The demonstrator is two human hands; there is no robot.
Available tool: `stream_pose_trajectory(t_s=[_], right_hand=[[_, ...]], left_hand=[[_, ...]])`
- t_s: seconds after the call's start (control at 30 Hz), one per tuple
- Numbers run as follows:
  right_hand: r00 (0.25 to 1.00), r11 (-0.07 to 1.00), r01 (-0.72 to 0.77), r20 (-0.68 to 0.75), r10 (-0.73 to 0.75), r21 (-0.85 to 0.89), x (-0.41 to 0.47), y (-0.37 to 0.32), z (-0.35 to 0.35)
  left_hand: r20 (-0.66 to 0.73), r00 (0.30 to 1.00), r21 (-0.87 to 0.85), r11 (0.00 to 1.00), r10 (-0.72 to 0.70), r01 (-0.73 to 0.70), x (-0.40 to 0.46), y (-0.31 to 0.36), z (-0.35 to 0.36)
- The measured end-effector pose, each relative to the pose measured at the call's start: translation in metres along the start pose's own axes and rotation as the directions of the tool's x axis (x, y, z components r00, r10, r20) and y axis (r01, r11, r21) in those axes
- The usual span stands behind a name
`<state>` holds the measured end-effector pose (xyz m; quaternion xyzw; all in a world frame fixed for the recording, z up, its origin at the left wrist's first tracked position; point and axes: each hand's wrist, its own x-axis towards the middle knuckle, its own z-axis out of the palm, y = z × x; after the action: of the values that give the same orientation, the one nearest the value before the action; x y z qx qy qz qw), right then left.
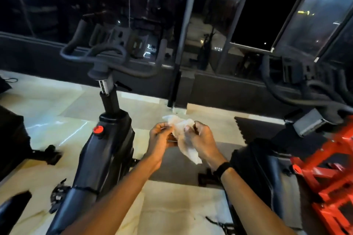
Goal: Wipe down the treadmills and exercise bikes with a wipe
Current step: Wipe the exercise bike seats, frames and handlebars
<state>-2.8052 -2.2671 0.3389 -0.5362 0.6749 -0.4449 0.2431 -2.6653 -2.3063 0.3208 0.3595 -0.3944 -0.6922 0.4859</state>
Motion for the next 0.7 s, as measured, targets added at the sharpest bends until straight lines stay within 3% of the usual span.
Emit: stream_pose_trajectory(t_s=[0.13,0.23,0.33,0.5,0.7], right_hand=[[0.998,0.979,0.033,-0.05,-0.023,0.2,0.073,-0.032,0.01],[0.995,0.956,0.087,-0.08,-0.067,0.279,0.109,-0.046,0.021],[0.988,0.957,0.153,-0.05,-0.145,0.245,0.135,-0.05,0.035],[0.993,0.967,0.101,0.043,-0.114,0.235,0.178,-0.048,0.057],[0.998,0.955,0.061,-0.027,-0.056,0.29,0.241,-0.038,0.07]], left_hand=[[0.093,0.993,0.062,0.995,0.074,-0.08,0.055,0.05,0.008],[0.063,0.986,0.188,0.969,0.152,-0.161,0.09,0.069,0.006],[-0.027,0.979,0.269,0.945,0.201,-0.186,0.117,0.077,-0.004],[-0.143,0.964,0.287,0.942,0.223,-0.176,0.159,0.082,-0.023],[-0.193,0.939,0.315,0.924,0.285,-0.216,0.217,0.098,-0.03]])
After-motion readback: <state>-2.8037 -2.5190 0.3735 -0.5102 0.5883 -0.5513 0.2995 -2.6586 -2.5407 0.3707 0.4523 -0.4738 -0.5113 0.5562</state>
